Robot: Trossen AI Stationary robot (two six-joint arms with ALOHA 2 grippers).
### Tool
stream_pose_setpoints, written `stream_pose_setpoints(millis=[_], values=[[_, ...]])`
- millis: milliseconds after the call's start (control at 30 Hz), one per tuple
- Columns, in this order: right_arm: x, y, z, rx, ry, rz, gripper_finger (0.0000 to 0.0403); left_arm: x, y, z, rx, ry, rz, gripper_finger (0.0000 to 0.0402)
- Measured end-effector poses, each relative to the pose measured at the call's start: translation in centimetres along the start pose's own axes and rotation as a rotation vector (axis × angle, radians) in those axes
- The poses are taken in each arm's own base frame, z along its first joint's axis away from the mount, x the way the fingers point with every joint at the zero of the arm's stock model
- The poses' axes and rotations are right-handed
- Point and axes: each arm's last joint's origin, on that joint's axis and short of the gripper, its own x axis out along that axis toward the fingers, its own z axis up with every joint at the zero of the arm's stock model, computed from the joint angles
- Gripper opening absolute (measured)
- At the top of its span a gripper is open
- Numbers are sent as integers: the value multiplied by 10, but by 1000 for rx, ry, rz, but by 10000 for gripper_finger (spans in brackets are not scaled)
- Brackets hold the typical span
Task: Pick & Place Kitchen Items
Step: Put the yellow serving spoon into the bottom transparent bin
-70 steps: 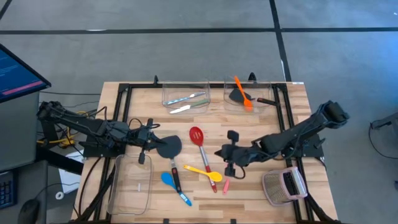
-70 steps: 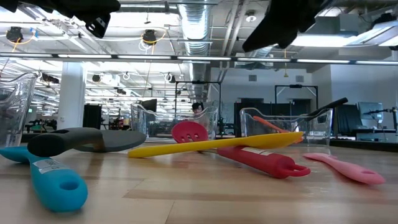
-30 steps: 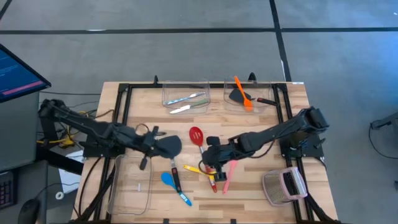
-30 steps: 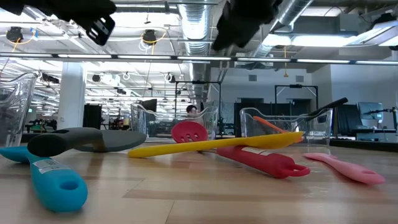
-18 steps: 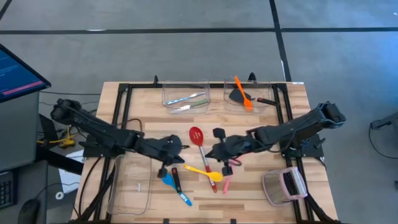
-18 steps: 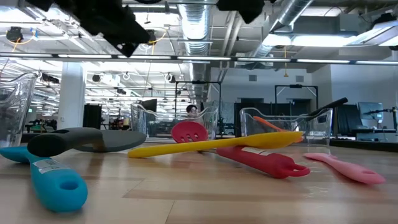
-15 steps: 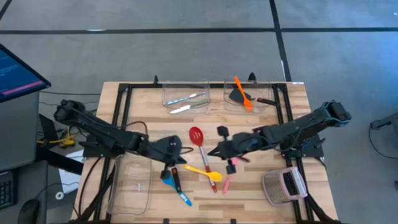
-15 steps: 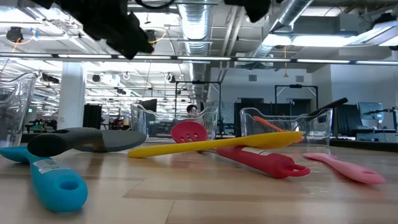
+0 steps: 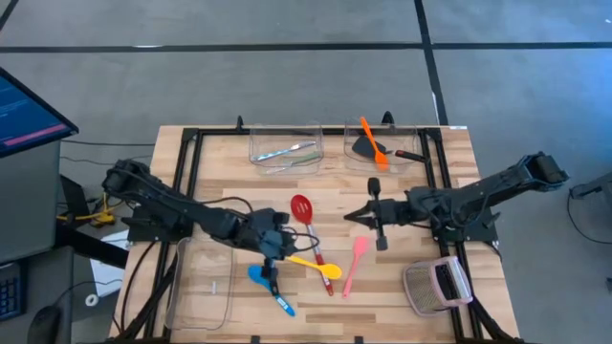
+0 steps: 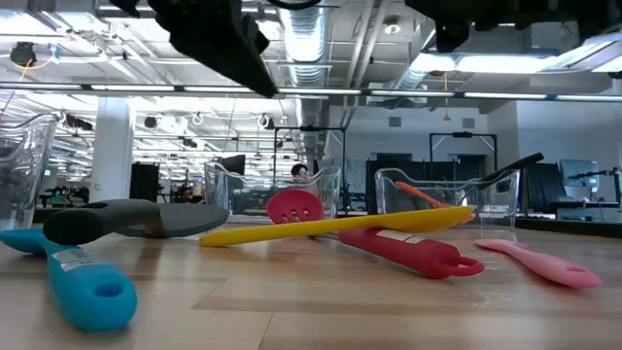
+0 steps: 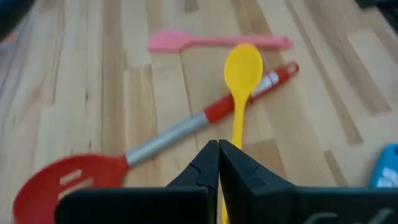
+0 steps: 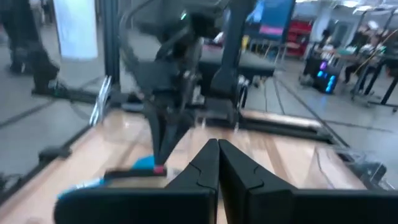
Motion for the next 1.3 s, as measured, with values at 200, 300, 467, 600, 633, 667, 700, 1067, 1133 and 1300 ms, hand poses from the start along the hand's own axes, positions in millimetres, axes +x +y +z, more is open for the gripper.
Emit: stream_pose_setpoints(millis=[200, 300, 467, 600, 633, 667, 700, 1067, 1133, 1300], values=[[-10, -3, -16, 12, -33, -19, 0, 8, 4, 13, -10, 30, -39, 1], [-14, -4, -15, 17, -65, -23, 0, 19, 6, 10, -18, 59, -59, 1], [-22, -4, -7, 21, -99, -11, 0, 45, 8, 3, -33, 119, -132, 1], [-24, -3, -8, 17, -73, 0, 0, 54, 5, 3, -37, 100, -152, 1], [-25, -3, -10, 16, -65, 1, 0, 56, 5, 3, -39, 91, -152, 1], [-25, -3, -10, 15, -63, 1, 0, 57, 5, 4, -40, 84, -153, 1], [-25, -3, -10, 16, -63, 0, 0, 59, 4, 5, -42, 68, -153, 1], [-24, -3, -11, 14, -57, 1, 0, 66, 2, 8, -79, 13, -153, 7], [-24, -3, -11, 14, -57, 1, 0, 66, 2, 9, -89, 6, -154, 16], [-24, -3, -11, 13, -57, 1, 0, 66, 2, 10, -110, 1, -153, 55]])
